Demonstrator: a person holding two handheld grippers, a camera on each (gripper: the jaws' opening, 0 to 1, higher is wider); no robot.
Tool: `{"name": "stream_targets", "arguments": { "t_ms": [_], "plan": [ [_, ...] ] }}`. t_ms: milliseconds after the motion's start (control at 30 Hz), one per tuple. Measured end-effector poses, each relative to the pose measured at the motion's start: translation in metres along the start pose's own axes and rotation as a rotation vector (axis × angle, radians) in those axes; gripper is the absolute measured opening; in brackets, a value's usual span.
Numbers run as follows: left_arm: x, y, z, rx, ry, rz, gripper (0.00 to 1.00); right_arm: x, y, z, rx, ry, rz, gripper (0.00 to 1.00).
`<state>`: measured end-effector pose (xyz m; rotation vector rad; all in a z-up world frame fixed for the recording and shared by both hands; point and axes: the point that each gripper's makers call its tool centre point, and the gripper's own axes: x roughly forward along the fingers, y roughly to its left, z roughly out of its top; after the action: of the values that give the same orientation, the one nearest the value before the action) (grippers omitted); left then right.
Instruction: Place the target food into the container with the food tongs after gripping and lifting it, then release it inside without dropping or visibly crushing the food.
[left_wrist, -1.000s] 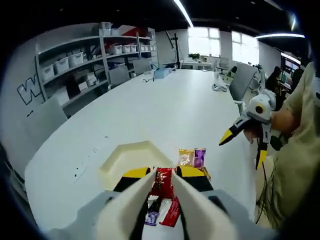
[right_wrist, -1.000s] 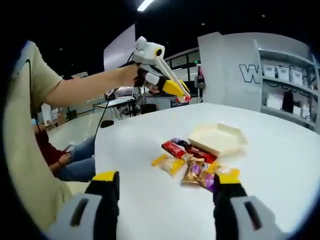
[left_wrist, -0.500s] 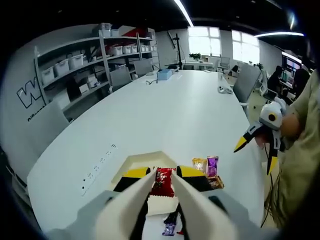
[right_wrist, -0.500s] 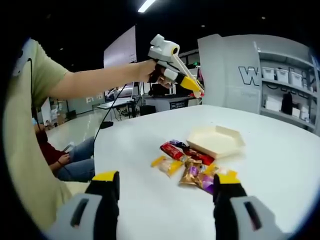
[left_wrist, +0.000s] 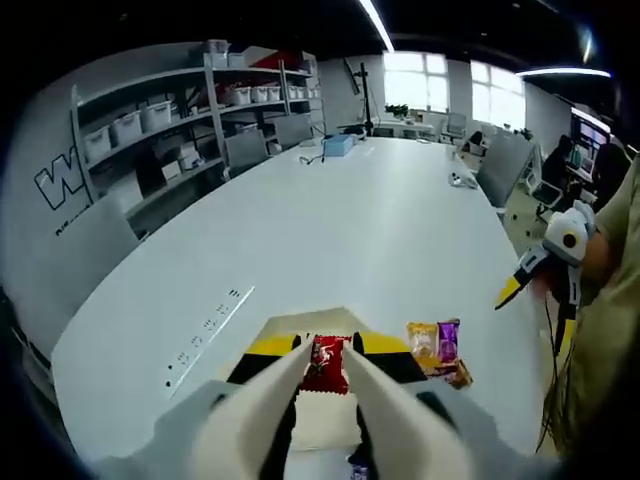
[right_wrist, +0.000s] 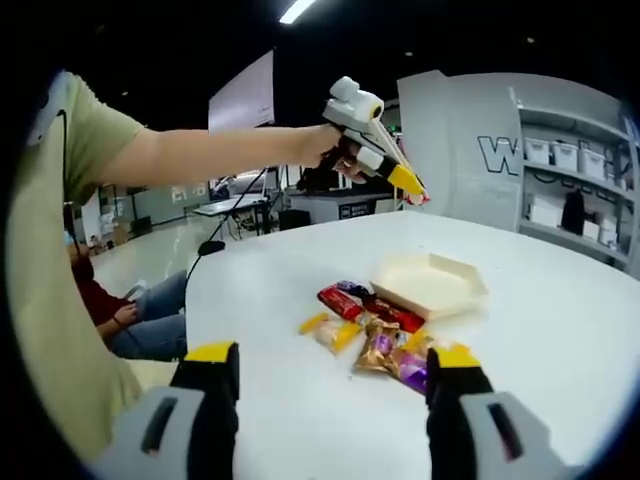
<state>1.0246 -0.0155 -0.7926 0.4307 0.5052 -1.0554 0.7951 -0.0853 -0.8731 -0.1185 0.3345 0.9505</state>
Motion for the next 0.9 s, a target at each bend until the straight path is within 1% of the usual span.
{"name": "stream_targets", "arguments": {
  "t_ms": [200,467,533,600,700,833,900],
  "plan": [
    [0.020,0.006,-0.007,-0.017,0.024,0.006,0.19,0.002,0.003,0.000,-0.007,0.003,0.008,0.74],
    [0.045,0.023,-0.027,-0.062,0.074,0.039,0.19,0.001,0.002,0.000,-0.010,0.006,0.006,0.74],
    [0.048,0.027,-0.031,-0.068,0.081,0.048,0.19,0.002,0.002,-0.001,-0.008,0.005,0.007,0.74],
    [0.054,0.030,-0.038,-0.089,0.090,0.059,0.19,0.003,0.003,-0.001,-0.008,0.006,0.008,0.74],
    [0.058,0.033,-0.046,-0.091,0.108,0.072,0.19,0.005,0.005,-0.001,-0.007,0.004,0.015,0.75],
    [0.063,0.043,-0.050,-0.115,0.115,0.088,0.19,0.007,0.005,-0.002,-0.010,0.009,0.019,0.74],
    [0.064,0.042,-0.049,-0.118,0.112,0.091,0.20,0.007,0.005,-0.001,-0.010,0.008,0.019,0.74]
  ]
}}
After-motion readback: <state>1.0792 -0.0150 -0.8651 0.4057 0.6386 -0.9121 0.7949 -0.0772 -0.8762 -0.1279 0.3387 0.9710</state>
